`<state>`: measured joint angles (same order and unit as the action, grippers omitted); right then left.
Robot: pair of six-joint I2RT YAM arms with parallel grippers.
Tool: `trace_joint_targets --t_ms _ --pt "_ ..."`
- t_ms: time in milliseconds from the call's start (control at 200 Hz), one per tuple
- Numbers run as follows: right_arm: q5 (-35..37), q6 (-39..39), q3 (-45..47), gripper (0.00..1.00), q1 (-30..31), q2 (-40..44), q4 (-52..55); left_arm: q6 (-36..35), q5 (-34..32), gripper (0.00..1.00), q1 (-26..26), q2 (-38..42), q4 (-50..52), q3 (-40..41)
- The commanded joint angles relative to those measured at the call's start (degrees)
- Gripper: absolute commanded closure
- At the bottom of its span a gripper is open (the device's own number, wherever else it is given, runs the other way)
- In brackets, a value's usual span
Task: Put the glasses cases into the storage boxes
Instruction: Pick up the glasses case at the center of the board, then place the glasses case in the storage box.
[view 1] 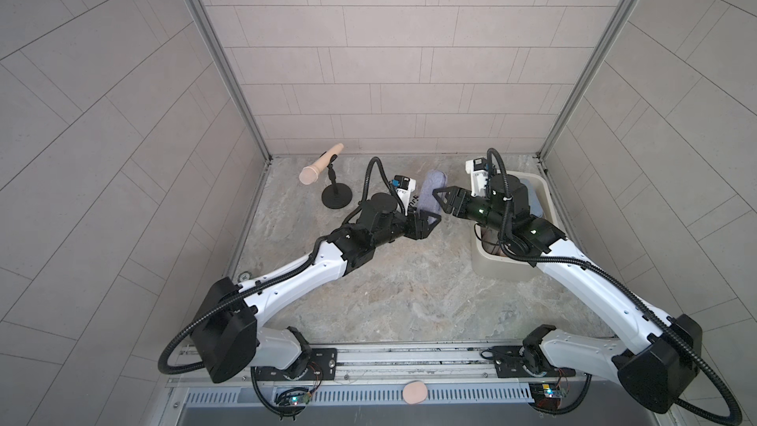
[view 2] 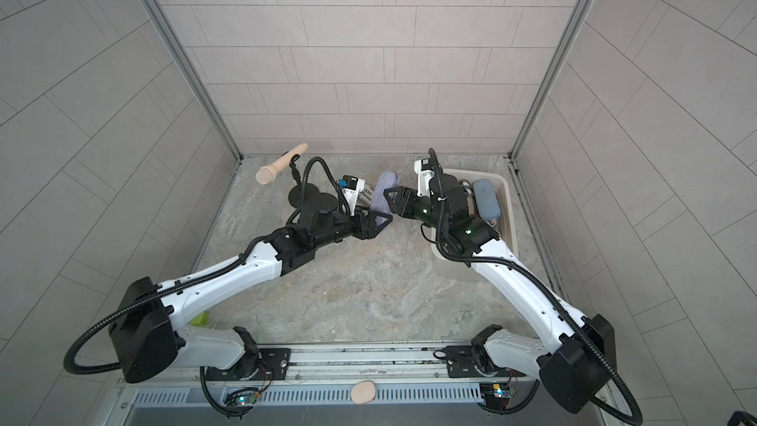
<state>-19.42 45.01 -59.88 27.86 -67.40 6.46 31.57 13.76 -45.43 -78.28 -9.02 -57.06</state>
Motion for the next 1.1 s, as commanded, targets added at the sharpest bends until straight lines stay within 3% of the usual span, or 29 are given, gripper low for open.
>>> trace_joint_targets --t_ms 0,305,375,495,555,760,1096 --pt "-0.79 0.79 -1.37 0.40 0.74 0.17 -1.72 0.24 1.42 0.43 -0.24 0.16 -3.77 -0.36" --pt "-0.36 0.69 -1.73 0.66 1.14 0.32 -0.97 0.21 2.56 0.38 -0.24 0.41 -4.15 -0.33" --pt "-0.23 0.49 -1.91 0.69 1.14 0.59 -0.59 0.08 2.67 0.29 -0.17 0.41 -4.29 -0.26" --pt "2.46 -0.86 -2.59 0.69 1.22 1.15 1.37 0.06 -0.25 0.07 -0.24 1.07 -4.08 0.44" --pt "4.68 -1.76 -3.89 0.70 1.31 0.95 3.61 -0.43 -2.55 0.02 -0.23 1.72 -4.08 1.12" --pt "10.94 -7.18 -9.32 0.71 1.19 -0.26 10.99 -1.69 -7.89 0.00 -0.19 3.93 -3.99 2.62" --pt "23.01 -18.93 -17.22 0.73 0.17 2.00 24.63 0.26 -29.31 0.00 -0.20 7.74 -0.18 5.32"
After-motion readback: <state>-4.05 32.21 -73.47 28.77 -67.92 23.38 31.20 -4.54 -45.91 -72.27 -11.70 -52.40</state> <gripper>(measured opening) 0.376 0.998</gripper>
